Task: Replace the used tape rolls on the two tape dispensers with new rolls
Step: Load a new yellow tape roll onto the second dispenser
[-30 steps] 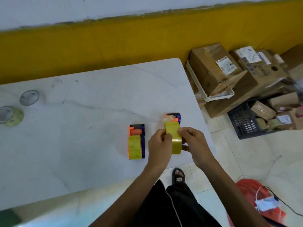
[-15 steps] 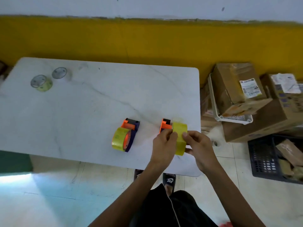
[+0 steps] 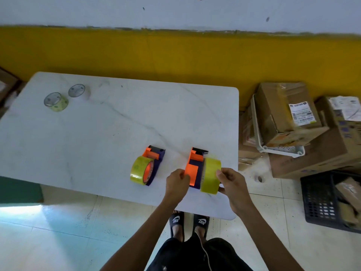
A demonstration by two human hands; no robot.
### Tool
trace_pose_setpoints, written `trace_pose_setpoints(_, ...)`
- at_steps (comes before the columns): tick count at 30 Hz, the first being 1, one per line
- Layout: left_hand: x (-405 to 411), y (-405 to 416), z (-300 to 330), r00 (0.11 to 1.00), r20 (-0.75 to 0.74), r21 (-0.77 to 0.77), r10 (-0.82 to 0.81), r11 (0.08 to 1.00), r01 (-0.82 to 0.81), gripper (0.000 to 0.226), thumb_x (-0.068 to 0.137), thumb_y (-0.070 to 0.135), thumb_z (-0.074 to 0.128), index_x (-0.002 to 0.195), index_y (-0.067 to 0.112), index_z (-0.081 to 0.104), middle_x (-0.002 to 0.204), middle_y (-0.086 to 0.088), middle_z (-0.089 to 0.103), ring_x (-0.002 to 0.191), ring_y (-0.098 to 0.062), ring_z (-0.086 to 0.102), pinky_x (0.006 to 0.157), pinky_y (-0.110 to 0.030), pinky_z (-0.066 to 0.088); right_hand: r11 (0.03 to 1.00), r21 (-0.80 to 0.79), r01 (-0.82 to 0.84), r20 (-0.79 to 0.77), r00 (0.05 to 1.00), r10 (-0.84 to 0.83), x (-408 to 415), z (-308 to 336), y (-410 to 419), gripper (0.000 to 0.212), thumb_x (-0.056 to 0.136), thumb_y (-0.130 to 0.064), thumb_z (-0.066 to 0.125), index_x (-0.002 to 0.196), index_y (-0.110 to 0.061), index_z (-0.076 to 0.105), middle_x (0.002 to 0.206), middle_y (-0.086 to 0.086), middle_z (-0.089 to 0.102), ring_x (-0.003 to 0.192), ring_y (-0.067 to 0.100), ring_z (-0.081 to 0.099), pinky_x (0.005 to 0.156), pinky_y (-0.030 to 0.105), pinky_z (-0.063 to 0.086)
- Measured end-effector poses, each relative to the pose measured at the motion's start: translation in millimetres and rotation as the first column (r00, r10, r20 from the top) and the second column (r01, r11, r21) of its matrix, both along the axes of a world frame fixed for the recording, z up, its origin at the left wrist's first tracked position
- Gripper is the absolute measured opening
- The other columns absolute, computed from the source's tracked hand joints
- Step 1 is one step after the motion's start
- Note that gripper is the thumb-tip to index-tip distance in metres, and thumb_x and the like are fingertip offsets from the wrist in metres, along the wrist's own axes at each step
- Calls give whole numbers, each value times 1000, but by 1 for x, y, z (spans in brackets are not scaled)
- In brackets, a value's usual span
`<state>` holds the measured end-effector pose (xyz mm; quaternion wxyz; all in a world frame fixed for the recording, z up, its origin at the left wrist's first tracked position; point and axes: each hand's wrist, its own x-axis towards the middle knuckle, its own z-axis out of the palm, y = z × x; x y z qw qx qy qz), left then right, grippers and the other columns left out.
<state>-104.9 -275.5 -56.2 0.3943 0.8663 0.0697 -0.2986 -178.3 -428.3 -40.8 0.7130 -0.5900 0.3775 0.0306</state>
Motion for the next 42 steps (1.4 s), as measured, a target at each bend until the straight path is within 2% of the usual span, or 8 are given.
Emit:
trace_pose_setpoints(6, 11, -10, 11, 980, -70, -202, 184, 960, -194, 13, 84, 14, 46, 72, 12, 50, 74, -9, 36, 69, -19, 29, 58, -32, 24, 999, -35, 9, -6, 1000, -9, 17, -11, 12, 14, 92, -17, 63, 92, -3, 67, 97, 35, 62, 83, 29, 62, 83, 59, 54)
trace_pose_setpoints(11, 13, -8, 10, 977, -80, -247, 196, 946, -210, 14, 86, 15, 47, 74, 11, 51, 75, -10, 38, 70, -19, 32, 58, -31, 27, 992, -121, -26, -36, 999, 22, 24, -18, 18, 16, 86, -32, 65, 83, -17, 70, 87, 19, 69, 86, 41, 66, 77, 58, 56)
trace_pose_setpoints(14, 10, -10, 7, 981, -103, -269, 162, 945, -184, 16, 83, 25, 47, 75, 13, 54, 75, -9, 44, 70, -20, 38, 64, -35, 33, 989, -137, -58, -50, 997, 51, 25, -25, 21, 30, 76, -46, 63, 79, -17, 70, 78, 17, 65, 77, 35, 62, 71, 58, 55)
trace_pose_setpoints(19, 3, -8, -10, 993, -91, -227, 70, 970, -89, 33, 92, 33, 50, 93, 4, 64, 79, -5, 55, 70, -15, 47, 62, -28, 38, 987, -138, -81, -101, 993, 67, 29, -29, 36, 21, 83, -37, 63, 83, -18, 72, 82, 12, 70, 87, 39, 67, 74, 59, 58)
trace_pose_setpoints(28, 3, 0, -28, 995, 47, -104, -93, 990, 97, 42, 96, 40, 45, 87, 1, 58, 71, -4, 49, 63, -13, 44, 57, -26, 34, 981, -151, -120, -219, 972, 86, 48, -28, 29, 13, 87, -29, 63, 95, -19, 64, 96, 5, 67, 94, 25, 65, 88, 48, 57)
trace_pose_setpoints(32, 5, 5, -29, 983, 95, -99, -156, 981, 165, 39, 97, 41, 45, 75, 9, 49, 65, -1, 44, 59, -12, 39, 54, -25, 30, 861, -396, -319, -187, 946, 264, 82, -15, 13, 18, 86, -27, 62, 100, -15, 63, 91, -1, 63, 89, 17, 59, 80, 33, 48)
trace_pose_setpoints(37, 5, 5, -27, 976, 120, -87, -179, 978, 190, 39, 98, 40, 44, 68, 16, 42, 59, 5, 38, 54, -9, 36, 50, -21, 26, 547, -455, -702, -310, 701, 642, 119, -27, 5, 10, 85, -22, 62, 91, -18, 69, 83, -5, 67, 79, 14, 60, 62, 19, 40)
trace_pose_setpoints(42, 6, 3, -26, 985, 95, -84, -145, 985, 153, 42, 98, 45, 44, 72, 12, 51, 61, 3, 41, 54, -9, 38, 51, -21, 28, 433, -548, -716, -335, 662, 670, 132, -41, -5, 16, 85, -22, 68, 78, -9, 76, 71, -3, 63, 73, 18, 59, 57, 19, 37)
